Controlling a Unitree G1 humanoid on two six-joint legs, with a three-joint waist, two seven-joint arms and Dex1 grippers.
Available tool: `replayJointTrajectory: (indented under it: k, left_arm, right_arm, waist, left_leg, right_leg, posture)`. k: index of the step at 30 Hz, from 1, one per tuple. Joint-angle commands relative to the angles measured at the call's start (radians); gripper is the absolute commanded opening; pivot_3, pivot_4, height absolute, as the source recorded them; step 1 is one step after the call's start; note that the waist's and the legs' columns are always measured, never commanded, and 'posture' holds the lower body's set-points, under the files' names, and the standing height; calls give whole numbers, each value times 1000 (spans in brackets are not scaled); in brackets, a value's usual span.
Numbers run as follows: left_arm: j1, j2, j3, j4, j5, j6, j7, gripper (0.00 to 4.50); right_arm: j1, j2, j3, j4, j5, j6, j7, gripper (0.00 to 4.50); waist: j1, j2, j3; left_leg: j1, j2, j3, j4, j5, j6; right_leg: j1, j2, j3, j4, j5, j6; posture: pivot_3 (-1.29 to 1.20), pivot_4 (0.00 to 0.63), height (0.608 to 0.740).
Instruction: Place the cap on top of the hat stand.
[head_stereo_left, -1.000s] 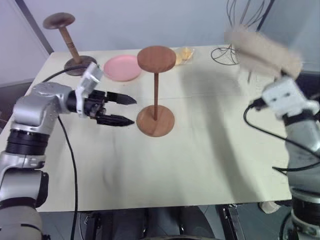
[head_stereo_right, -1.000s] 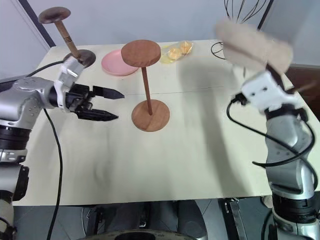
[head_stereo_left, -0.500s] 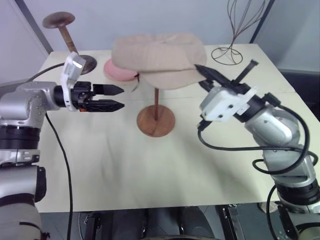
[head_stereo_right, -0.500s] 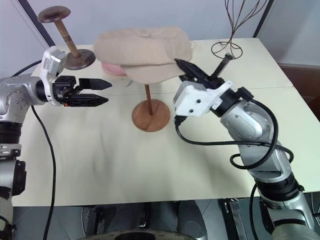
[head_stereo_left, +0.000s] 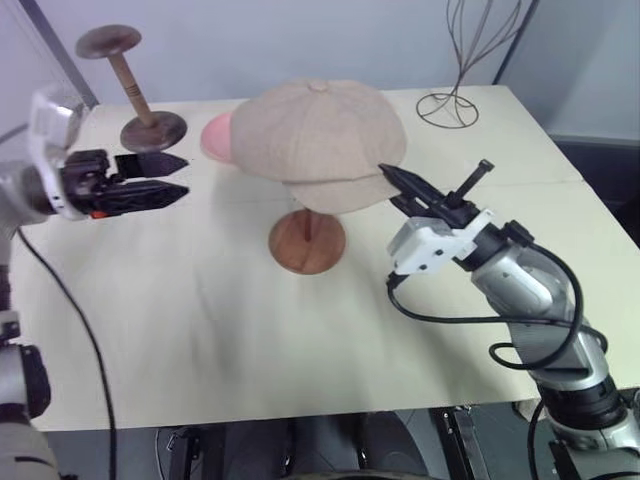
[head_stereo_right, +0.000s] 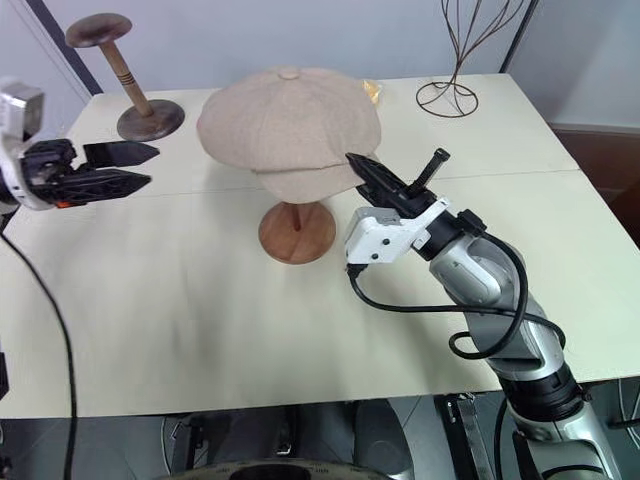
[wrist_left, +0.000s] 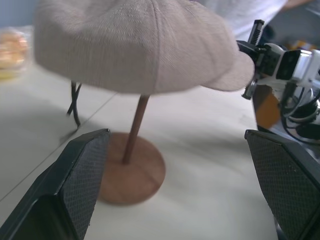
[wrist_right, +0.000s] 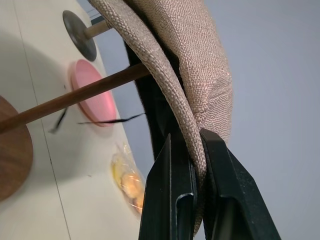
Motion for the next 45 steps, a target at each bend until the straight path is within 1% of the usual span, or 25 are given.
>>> replayJointTrajectory:
  k: [1,4,7,13,14,17,20,22,26,28,31,32,34,35,37,38,39,40,41,42,45]
  left_arm:
    - [-36,20,48,18,-14,-18,6,4500]
    - [-57,21,50,41,-2,-33,13,4500]
    - [-50,12,39,7,-8,-39,12,4500]
    - [-49,-11,9,-53,-16,-34,-10,4500]
    - [-46,-12,0,-62,-12,-38,-18,4500]
    - [-39,-14,-26,-92,-8,-50,-46,4500]
    - [-45,-19,-44,-135,-9,-68,-68,4500]
    - [-50,-15,-70,-175,4,-108,-86,4500]
    - [-19,1,-145,-280,43,-270,-92,4500]
    - [1,-3,-185,-322,96,-404,-92,4500]
    - [20,-41,-213,-367,168,-543,-92,4500]
    - [30,-61,-219,-378,187,-598,-90,4500]
    - [36,-166,-220,-397,229,-749,-11,4500]
    - [37,-214,-218,-400,251,-808,32,4500]
    - [52,-292,-216,-404,279,-945,59,4500]
    - [63,-332,-216,-406,295,-1029,75,4500]
    - [75,-365,-216,-413,291,-1065,90,4500]
    - [84,-387,-218,-416,292,-1090,105,4500]
    - [87,-418,-219,-400,307,-1163,120,4500]
    - [95,-432,-226,-390,310,-1197,118,4500]
    - [116,-475,-249,-334,331,-1372,104,4500]
  right_arm:
    - [-18,11,-14,3,-11,-39,-23,56]
    - [-20,21,-13,20,-18,-58,-31,56]
    - [-15,37,-13,28,-12,-66,-33,1019]
    - [18,40,-18,10,-35,-68,-24,4066]
    - [29,34,-23,2,-42,-65,-21,4427]
    - [84,8,-51,-39,-43,-43,11,4427]
    - [213,-24,-115,-134,20,1,86,4427]
    - [338,-37,-201,-240,113,61,157,4427]
    - [511,-47,-395,-437,358,271,302,4427]
    - [568,-59,-522,-509,508,390,356,4427]
    - [622,-125,-730,-527,817,508,365,4427]
    - [634,-159,-811,-527,964,562,338,4427]
    - [665,-251,-1024,-511,1379,660,232,4427]
    - [685,-302,-1113,-494,1555,685,187,4427]
    - [726,-410,-1266,-437,1845,717,123,4427]
    - [745,-451,-1336,-412,1948,737,112,4427]
    - [762,-485,-1394,-395,2008,764,107,4427]
    - [775,-510,-1436,-386,2037,790,105,4427]
    - [788,-527,-1471,-380,2038,819,109,4427]
    - [800,-537,-1498,-374,2037,843,110,4427]
    - [818,-555,-1563,-346,2052,900,115,4427]
  waist:
    - [8,-2,1]
    - [11,-3,1]
    - [4,-3,1]
    - [-1,-3,1]
    - [-2,-3,1]
    - [1,-3,1]
    - [6,-3,2]
    - [8,-3,2]
    - [14,-4,2]
    - [16,-4,2]
    - [25,-4,2]
    - [28,-4,2]
    - [34,-3,2]
    - [40,-3,2]
    - [48,-6,4]
    - [49,-7,5]
    - [48,-9,5]
    - [48,-9,5]
    - [49,-9,5]
    - [52,-10,6]
    - [54,-10,6]
  left_leg:
    - [0,0,0,1,0,0]
    - [0,-1,0,1,0,0]
    - [0,-1,0,1,0,0]
    - [0,0,0,0,0,0]
    - [0,0,0,0,0,0]
    - [0,0,0,0,0,0]
    - [0,0,0,0,0,0]
    - [0,0,0,1,0,0]
    - [0,0,0,1,-1,1]
    - [1,1,0,1,-1,1]
    - [2,1,0,1,-1,1]
    - [2,1,0,1,-1,2]
    - [3,1,0,1,-2,3]
    - [3,1,-1,2,-2,3]
    - [4,1,-1,2,-2,4]
    - [4,1,-1,2,-2,4]
    - [4,1,-1,2,-2,4]
    - [5,2,-1,2,-3,5]
    - [4,2,0,2,-4,6]
    - [4,2,0,2,-4,6]
    - [3,2,0,2,-4,7]
  right_leg:
    - [1,0,0,0,0,0]
    - [1,-1,0,0,0,0]
    - [0,0,0,0,0,0]
    - [0,0,0,0,0,0]
    - [0,0,0,0,0,0]
    - [0,0,0,0,0,0]
    - [0,0,0,0,0,0]
    - [1,0,0,0,0,0]
    - [2,-1,0,-1,0,0]
    - [3,-1,0,-1,0,0]
    - [4,0,0,-2,0,0]
    - [5,-1,0,-2,0,0]
    - [8,-1,0,-4,0,0]
    - [10,-2,0,-4,0,0]
    - [12,-5,-1,-6,1,1]
    - [13,-5,-1,-8,1,1]
    - [13,-6,-2,-10,1,2]
    - [14,-5,-2,-11,1,2]
    - [14,-5,-2,-12,2,2]
    - [14,-5,-1,-13,2,3]
    - [14,-2,-2,-15,3,5]
  posture:
    - [0,150,740]
    - [0,150,740]
    - [0,150,740]
    - [0,150,740]
    - [0,150,740]
    - [0,150,740]
    - [0,150,740]
    - [0,150,740]
    - [0,150,740]
    - [0,150,740]
    - [0,150,740]
    - [0,150,740]
    - [0,150,740]
    - [0,150,740]
    - [0,150,740]
    - [0,150,740]
    - [0,150,740]
    - [0,150,740]
    - [0,150,740]
    - [0,150,740]
    - [0,150,740]
